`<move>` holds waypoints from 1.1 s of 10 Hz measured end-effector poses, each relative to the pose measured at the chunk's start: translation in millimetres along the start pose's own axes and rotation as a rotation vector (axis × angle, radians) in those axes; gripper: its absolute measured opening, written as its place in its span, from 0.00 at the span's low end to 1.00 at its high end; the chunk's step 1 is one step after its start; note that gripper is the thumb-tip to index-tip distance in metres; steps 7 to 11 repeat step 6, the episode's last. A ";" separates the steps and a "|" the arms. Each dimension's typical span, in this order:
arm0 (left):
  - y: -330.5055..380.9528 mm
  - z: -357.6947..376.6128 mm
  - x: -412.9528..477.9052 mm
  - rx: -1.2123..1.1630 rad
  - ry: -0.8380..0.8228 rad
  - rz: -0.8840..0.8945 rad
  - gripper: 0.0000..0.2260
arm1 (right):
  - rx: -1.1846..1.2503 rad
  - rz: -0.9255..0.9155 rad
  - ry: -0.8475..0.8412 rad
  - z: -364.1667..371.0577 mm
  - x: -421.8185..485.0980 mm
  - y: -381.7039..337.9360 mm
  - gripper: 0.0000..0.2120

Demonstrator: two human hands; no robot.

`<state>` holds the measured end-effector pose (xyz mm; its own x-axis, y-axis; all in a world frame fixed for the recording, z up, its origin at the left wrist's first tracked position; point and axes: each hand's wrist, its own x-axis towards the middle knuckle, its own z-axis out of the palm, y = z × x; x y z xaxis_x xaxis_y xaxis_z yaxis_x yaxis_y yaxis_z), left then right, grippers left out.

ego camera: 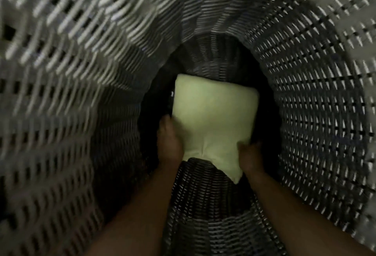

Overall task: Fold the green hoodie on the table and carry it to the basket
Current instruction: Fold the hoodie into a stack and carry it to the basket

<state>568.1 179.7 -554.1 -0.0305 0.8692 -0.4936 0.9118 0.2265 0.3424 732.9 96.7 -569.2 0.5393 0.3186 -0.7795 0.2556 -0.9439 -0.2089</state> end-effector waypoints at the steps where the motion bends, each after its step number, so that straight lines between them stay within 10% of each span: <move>1: 0.9 14.6 -11.4 0.224 -0.154 0.370 0.33 | -0.235 -0.352 0.226 8.9 -13.7 -3.5 0.34; 2: -6.2 28.3 -8.9 0.419 -0.386 0.582 0.35 | -0.515 -0.657 0.306 11.3 -2.9 -16.2 0.37; 5: 5.3 -0.3 4.7 0.622 -0.722 0.347 0.31 | -0.648 -0.428 -0.279 -26.1 12.3 -50.1 0.39; 11: 19.8 -31.7 -36.2 0.544 -0.720 0.222 0.27 | -0.491 -0.350 -0.330 -49.7 -19.1 -51.2 0.39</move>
